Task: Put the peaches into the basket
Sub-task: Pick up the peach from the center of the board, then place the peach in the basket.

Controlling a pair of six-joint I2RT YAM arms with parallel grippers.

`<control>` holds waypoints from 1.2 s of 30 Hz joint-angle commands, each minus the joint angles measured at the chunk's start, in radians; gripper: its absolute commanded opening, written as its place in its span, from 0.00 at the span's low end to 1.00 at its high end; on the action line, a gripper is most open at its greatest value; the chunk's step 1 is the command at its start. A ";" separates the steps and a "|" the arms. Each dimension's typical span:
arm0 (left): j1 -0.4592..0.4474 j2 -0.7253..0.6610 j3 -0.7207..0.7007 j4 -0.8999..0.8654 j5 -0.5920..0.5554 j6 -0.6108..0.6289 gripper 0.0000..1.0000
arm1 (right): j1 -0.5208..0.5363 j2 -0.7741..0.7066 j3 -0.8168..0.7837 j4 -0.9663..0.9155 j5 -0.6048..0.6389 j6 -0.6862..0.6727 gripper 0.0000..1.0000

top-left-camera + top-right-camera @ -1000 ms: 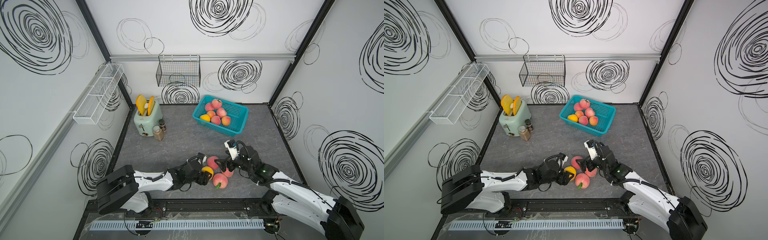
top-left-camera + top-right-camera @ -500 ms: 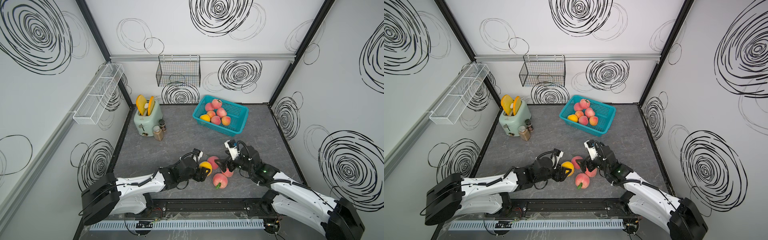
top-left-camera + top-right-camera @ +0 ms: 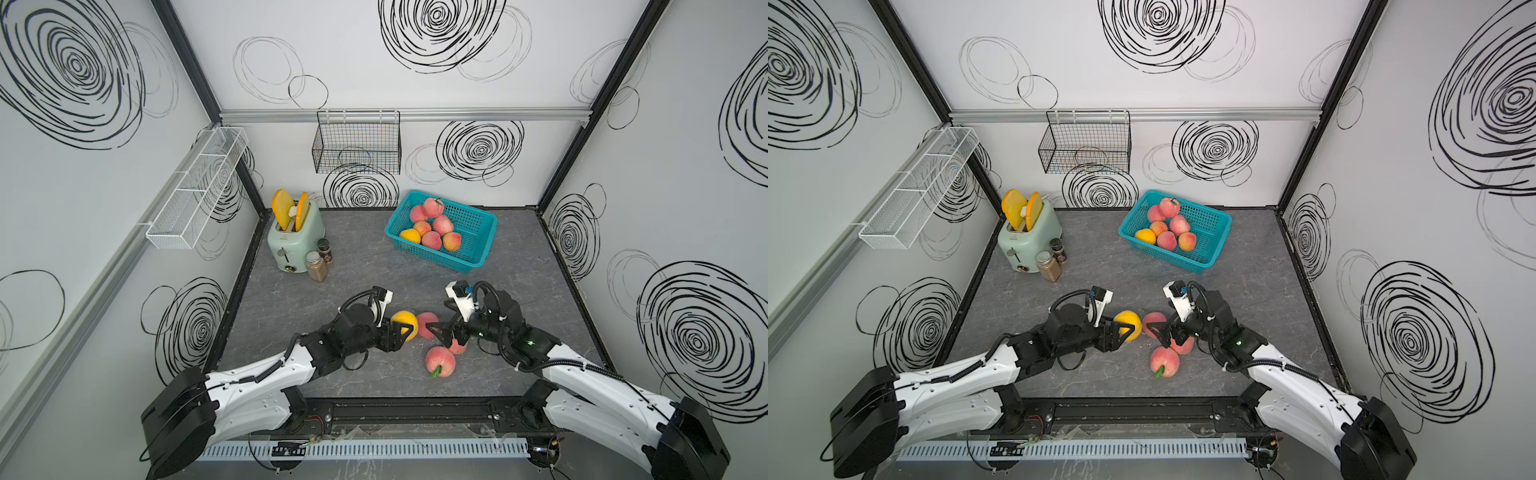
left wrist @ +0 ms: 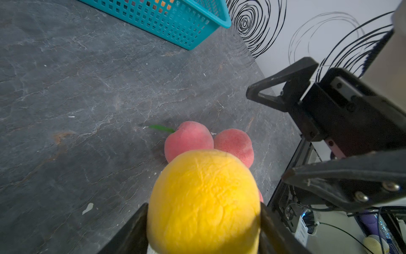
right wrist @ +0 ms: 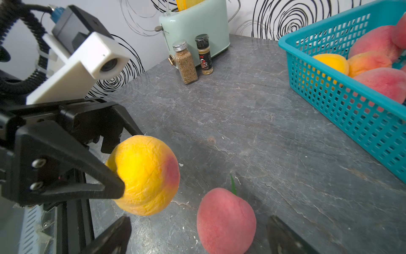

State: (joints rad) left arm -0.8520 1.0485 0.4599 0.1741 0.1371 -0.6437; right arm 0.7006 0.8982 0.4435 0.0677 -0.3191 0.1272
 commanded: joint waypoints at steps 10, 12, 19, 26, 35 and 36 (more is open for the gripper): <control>0.051 -0.008 0.006 0.063 0.106 -0.030 0.63 | 0.022 0.050 0.039 0.069 -0.085 -0.031 0.99; 0.052 -0.005 0.013 0.071 0.114 -0.033 0.63 | 0.026 0.054 0.041 0.077 -0.101 -0.033 0.99; 0.068 0.018 0.002 0.160 0.188 -0.083 0.63 | 0.051 0.059 0.045 0.103 -0.129 -0.044 0.99; 0.072 0.020 0.002 0.180 0.211 -0.096 0.63 | 0.081 0.069 0.044 0.109 -0.140 -0.067 0.99; 0.073 0.045 0.014 0.200 0.276 -0.101 0.64 | 0.089 0.134 0.083 0.129 -0.120 -0.072 0.99; 0.073 0.049 0.016 0.201 0.282 -0.100 0.64 | 0.091 0.143 0.089 0.134 -0.122 -0.074 0.99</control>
State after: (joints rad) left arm -0.7845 1.0832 0.4599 0.3168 0.3748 -0.7303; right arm 0.7826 1.0252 0.4896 0.1570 -0.4385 0.0788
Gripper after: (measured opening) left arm 0.714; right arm 0.994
